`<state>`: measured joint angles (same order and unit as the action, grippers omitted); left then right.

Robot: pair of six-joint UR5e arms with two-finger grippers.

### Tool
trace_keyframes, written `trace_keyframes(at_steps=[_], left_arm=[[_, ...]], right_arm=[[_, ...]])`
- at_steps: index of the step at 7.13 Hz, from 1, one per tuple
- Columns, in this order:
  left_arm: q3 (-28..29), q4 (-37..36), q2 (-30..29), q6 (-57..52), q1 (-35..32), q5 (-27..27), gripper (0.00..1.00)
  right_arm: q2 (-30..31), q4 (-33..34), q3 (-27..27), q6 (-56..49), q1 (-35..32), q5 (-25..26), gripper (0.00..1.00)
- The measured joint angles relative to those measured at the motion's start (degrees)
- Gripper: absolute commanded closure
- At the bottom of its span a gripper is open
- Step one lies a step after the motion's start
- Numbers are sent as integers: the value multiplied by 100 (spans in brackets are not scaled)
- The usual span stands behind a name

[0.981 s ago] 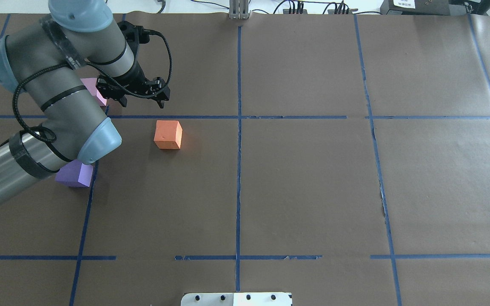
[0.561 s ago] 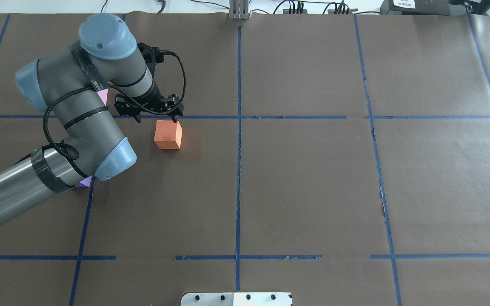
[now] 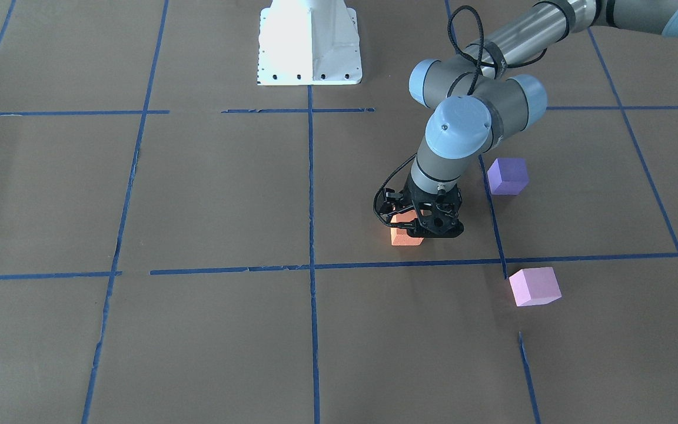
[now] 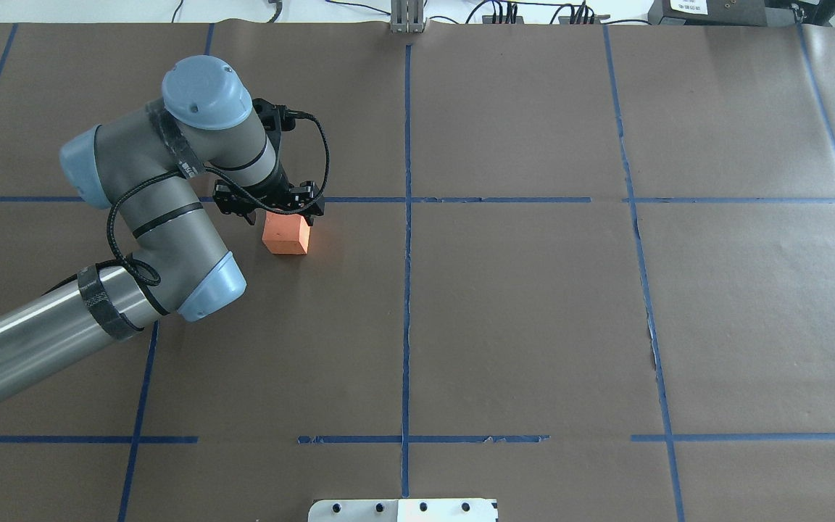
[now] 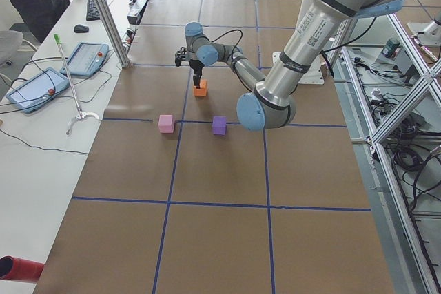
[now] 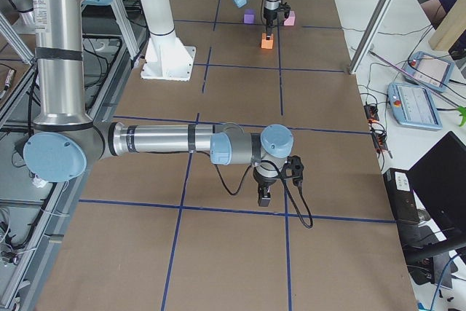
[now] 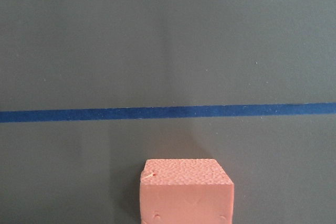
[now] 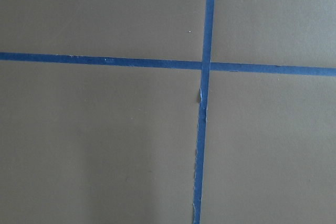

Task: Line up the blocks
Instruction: 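Lower the left gripper over the orange cube and close on it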

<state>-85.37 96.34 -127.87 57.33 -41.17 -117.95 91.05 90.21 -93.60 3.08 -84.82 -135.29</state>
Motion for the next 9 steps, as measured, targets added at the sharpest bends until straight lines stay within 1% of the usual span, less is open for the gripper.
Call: trace_keyframes(at_steps=[2, 4, 5, 6, 7, 8, 9], left_arm=[[174, 194, -1, 4, 39, -2, 1], [327, 358, -1, 6, 74, 2, 6], [422, 446, -1, 6, 94, 9, 17], [478, 506, -1, 7, 124, 14, 43], [503, 568, 1, 7, 157, 17, 65], [515, 612, 4, 7, 188, 18, 78], [514, 632, 8, 5, 199, 21, 78]], right_arm=[[0, 3, 0, 0, 0, 2, 0], [0, 3, 0, 0, 0, 2, 0], [0, 0, 0, 0, 0, 2, 0], [0, -2, 0, 0, 0, 2, 0], [0, -3, 0, 0, 0, 2, 0], [0, -3, 0, 0, 0, 2, 0], [0, -2, 0, 0, 0, 2, 0]])
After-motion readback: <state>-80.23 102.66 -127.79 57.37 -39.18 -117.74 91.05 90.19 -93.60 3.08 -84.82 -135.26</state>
